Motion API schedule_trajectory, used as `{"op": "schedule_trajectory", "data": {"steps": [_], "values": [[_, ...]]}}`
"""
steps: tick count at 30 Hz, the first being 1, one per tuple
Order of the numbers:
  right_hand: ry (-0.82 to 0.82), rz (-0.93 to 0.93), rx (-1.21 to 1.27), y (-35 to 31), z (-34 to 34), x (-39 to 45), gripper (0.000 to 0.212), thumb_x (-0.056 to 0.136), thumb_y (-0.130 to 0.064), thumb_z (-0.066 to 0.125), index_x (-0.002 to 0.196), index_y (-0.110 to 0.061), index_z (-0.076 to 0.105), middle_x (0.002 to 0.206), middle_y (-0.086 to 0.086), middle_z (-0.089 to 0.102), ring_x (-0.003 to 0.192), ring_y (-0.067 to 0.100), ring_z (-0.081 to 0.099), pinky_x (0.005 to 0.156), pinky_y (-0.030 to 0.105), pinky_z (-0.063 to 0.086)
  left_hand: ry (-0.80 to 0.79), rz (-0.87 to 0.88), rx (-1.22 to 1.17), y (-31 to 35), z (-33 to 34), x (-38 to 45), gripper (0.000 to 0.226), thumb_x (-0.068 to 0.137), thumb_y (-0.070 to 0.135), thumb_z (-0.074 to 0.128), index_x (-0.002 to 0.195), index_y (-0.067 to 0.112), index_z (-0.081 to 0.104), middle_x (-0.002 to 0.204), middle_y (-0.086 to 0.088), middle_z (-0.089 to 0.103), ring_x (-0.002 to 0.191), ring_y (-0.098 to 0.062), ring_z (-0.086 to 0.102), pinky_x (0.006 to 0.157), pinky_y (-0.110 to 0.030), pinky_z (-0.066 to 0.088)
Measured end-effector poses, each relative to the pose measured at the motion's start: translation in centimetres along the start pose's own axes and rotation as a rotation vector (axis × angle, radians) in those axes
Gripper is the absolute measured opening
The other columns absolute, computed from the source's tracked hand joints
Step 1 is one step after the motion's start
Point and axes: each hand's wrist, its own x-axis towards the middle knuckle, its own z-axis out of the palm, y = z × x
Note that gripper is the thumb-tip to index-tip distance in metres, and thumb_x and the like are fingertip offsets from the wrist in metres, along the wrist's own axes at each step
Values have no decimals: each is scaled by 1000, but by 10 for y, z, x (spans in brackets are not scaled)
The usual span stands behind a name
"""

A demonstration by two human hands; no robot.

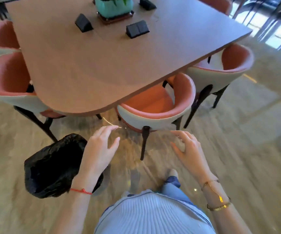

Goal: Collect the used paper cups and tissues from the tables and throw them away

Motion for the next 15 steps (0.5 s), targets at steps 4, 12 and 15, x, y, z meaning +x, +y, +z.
{"op": "schedule_trajectory", "data": {"steps": [4, 12, 15], "values": [[133, 120, -8, 59, -55, -13, 33, 85, -17, 69, 117, -21, 62, 112, -6, 63, 103, 15, 56, 92, 31, 47, -95, 168, -16, 70, 49, 43, 37, 91, 24, 62, 128, 19, 58, 125, 7, 60, 116, -9, 55, 98, -22, 41], [323, 319, -55, 188, -180, -31, 33, 85, -17, 71, 117, -17, 63, 110, -4, 64, 105, 15, 57, 94, 32, 47, -204, 416, -98, 236, 160, 115, 35, 88, 21, 66, 122, 17, 60, 115, 5, 64, 107, -13, 59, 94, -32, 48], [397, 386, -70, 226, -219, -33, 30, 84, -14, 71, 114, -15, 65, 107, -2, 65, 101, 16, 58, 93, 32, 47, -259, 466, -127, 288, 197, 134, 35, 86, 17, 69, 120, 17, 62, 113, 3, 65, 105, -15, 61, 92, -29, 47]]}}
